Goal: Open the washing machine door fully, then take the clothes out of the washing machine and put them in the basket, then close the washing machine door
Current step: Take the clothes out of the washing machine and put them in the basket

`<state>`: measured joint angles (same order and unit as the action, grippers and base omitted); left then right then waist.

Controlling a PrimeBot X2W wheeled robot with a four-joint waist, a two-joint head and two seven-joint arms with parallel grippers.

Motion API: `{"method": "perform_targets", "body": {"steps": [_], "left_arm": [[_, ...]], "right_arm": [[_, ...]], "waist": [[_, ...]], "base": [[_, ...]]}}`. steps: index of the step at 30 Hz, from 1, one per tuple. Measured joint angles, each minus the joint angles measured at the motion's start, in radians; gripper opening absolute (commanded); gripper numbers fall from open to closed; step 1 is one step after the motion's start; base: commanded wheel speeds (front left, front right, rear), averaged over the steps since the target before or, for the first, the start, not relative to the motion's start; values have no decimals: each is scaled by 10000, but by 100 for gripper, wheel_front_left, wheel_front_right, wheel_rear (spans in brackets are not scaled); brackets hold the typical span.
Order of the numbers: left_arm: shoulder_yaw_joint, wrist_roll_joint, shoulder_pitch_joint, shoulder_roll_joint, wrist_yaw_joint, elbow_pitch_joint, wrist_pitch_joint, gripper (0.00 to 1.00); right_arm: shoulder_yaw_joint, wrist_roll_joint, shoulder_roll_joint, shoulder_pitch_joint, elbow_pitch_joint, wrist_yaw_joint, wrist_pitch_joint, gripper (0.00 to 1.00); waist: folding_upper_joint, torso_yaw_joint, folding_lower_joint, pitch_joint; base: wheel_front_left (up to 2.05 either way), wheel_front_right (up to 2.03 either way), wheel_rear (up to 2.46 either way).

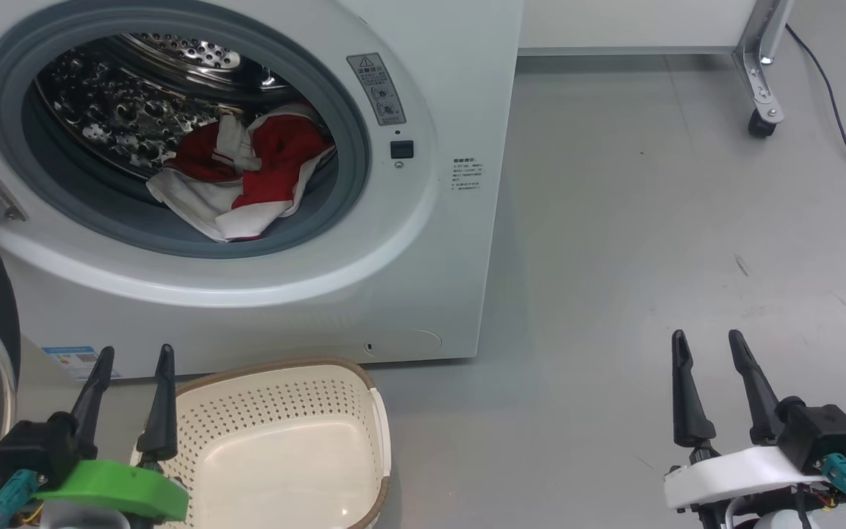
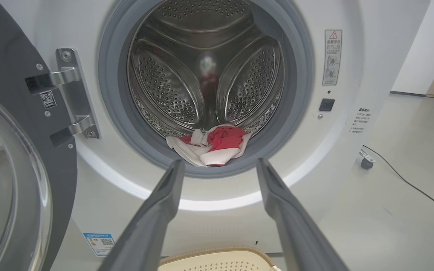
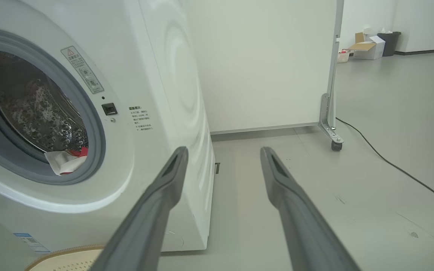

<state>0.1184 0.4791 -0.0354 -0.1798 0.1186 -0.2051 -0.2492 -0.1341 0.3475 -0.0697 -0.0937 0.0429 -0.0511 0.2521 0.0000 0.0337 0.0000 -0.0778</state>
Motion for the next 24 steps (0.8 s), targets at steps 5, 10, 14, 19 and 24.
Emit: {"method": "perform_targets", "body": {"steps": [5, 10, 14, 19, 24], "left_arm": [[-123, 2, 84, -25, 0, 92, 0, 100], [-180, 12, 102, -188, 0, 155, 19, 100], [-247, 19, 84, -397, 0, 244, 213, 100], [-420, 19, -249, -819, -2, 380, 637, 100], [-629, 31, -1006, -1323, -2, 433, 1156, 100]], "right_arm": [[-117, -69, 21, 7, -42, -4, 0, 100], [-203, -138, 40, 7, -136, 6, 0, 100], [-334, -157, 79, 13, -263, 13, 0, 100], [-602, -174, 113, 24, -405, 21, 0, 100], [-842, -257, 169, 130, -552, 100, 0, 100]], "waist": [[0, 158, 0, -170], [0, 374, 0, -485], [0, 608, 0, -810], [0, 938, 0, -1320], [0, 1335, 0, -1895]], "base": [[0, 0, 0], [0, 0, 0], [0, 0, 0], [0, 0, 0], [0, 0, 0]]}}
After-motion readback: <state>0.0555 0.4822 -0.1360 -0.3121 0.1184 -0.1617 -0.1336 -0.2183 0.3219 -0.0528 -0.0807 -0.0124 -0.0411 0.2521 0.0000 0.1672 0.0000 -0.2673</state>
